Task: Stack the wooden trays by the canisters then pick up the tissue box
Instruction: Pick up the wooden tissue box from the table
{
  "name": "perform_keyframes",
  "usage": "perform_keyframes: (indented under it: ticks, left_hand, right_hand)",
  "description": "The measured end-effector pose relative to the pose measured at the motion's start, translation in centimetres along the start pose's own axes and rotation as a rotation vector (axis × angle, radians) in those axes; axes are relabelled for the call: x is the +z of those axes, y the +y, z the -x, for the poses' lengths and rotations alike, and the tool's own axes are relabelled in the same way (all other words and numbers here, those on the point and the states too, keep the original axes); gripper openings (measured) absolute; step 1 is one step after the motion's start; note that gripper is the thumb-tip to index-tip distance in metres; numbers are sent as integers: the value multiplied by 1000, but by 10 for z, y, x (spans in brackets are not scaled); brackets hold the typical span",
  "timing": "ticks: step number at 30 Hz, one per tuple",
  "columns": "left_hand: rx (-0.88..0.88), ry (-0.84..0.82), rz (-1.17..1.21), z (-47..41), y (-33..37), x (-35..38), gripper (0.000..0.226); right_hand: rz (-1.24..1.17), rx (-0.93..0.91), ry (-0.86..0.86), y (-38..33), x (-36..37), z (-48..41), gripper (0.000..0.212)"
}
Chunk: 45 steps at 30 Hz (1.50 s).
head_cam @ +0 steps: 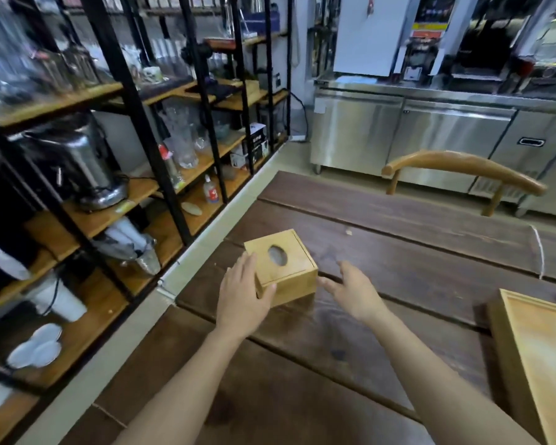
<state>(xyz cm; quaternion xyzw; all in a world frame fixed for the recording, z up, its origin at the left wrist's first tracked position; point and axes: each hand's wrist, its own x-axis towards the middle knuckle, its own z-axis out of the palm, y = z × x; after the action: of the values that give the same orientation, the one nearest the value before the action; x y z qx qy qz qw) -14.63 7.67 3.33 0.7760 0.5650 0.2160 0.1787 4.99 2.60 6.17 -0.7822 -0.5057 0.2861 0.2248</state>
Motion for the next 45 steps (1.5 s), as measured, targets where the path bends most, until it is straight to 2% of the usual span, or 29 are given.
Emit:
perform_keyframes:
  ticks: [6, 13, 18, 23, 26, 31, 33, 35, 39, 41, 43, 45]
  left_hand:
    - [-34, -95, 90, -22, -24, 20, 74]
    - [-84, -149, 433, -21, -29, 41, 68]
    - [-188, -120, 655, -19, -17, 52, 67]
    - [-254, -62, 872, -8, -21, 43, 61]
    - [-262, -9, 970, 5, -25, 22, 54]
    - [-269, 61, 993, 33, -40, -19, 43]
    - [-286, 70, 983, 48, -48, -33, 41]
    - [-307, 85, 973, 66, -55, -46, 46]
    - [-355, 142, 992, 108, -66, -71, 55]
    - [-406, 171, 987, 132, -73, -77, 58]
    - [-466, 208, 962, 158, -78, -81, 57]
    - [-524, 266, 940, 183, -84, -81, 57]
  right_hand:
    - [-56, 1, -44, -23, 35, -32, 45]
    - [-358, 40, -92, -20, 44, -37, 51]
    - [-520, 97, -88, -21, 56, -39, 39]
    - [-489, 39, 12, -28, 64, -25, 20]
    - [-423, 23, 45, -37, 66, -7, 27]
    - [-413, 77, -11, -55, 78, 22, 73]
    - [-424, 71, -54, -66, 84, 36, 83]
    - [-445, 39, -99, -74, 92, 52, 79]
    - [-507, -50, -203, -87, 106, 86, 49]
    - [-510, -73, -261, -93, 113, 101, 41]
    - [-501, -71, -333, -99, 122, 117, 45]
    - [-452, -78, -378, -105, 134, 132, 61]
